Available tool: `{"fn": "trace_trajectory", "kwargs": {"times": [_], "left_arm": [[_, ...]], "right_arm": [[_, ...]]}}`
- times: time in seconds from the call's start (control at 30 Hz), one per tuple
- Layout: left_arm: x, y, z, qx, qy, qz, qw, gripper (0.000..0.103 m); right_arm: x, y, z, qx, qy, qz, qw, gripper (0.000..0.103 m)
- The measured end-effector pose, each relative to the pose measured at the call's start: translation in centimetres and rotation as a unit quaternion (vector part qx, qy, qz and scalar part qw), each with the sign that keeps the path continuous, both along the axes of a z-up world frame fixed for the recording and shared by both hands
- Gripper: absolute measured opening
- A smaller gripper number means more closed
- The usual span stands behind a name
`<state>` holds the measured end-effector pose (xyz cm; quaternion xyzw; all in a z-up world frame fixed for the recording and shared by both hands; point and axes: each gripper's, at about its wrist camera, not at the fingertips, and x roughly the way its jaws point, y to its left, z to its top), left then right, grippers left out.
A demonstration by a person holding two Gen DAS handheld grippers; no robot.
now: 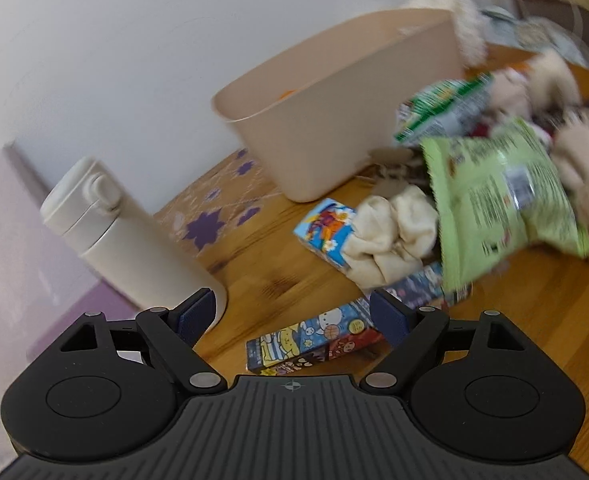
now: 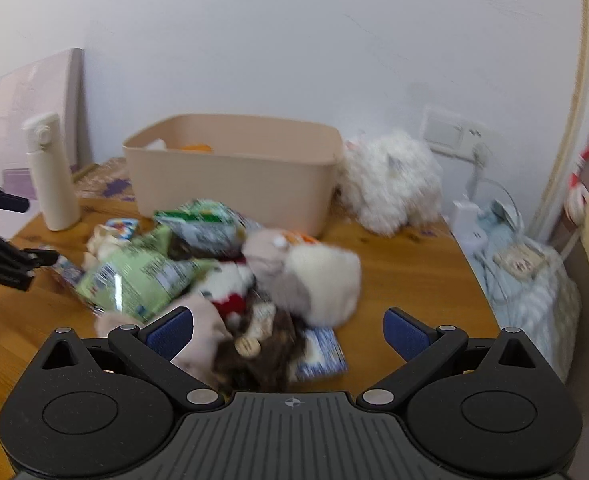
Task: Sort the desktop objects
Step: 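Grasp the patterned candy box with the left tool while the right tool grasps the brown plush charm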
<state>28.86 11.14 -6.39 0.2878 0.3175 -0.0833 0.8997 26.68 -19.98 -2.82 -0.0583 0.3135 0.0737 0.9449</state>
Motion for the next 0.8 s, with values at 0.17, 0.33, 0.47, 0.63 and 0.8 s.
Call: {"fn": "trace_trajectory", "kwargs": {"times": [0.17,0.33,0.47,0.63,0.8], "left_arm": [[0.9,0.2,-1.6,0.031,0.016,-0.046,0.9984,0.086],[2.5,0.8,-3.1,0.026,0.048,-0.071,0.9960,0.086],[3.6,1.3,-3.2,0.007,0.057,-0.091,0.9942,0.087],[4.2,0.1,-3.2,0.011,0.059,-0.141,0.9882,0.087],[3.6,-1.6,-3.5,0.014,0.039,-0.170,0.9847,0.088]], "right_arm": [[0.5,-0.3,-1.1,0.013,0.008,-0.023,1.000,0.097],[1.9,0.9,-2.3,-0.004,0.027,-0.019,0.999,0.094],[3.3,1.6,-3.1,-0.013,0.041,-0.021,0.999,0.087],[4.3,2.0,-4.3,-0.024,0.062,-0.016,0.998,0.075],[4.5,1.8,-5.0,-0.024,0.076,-0.013,0.997,0.066]]}}
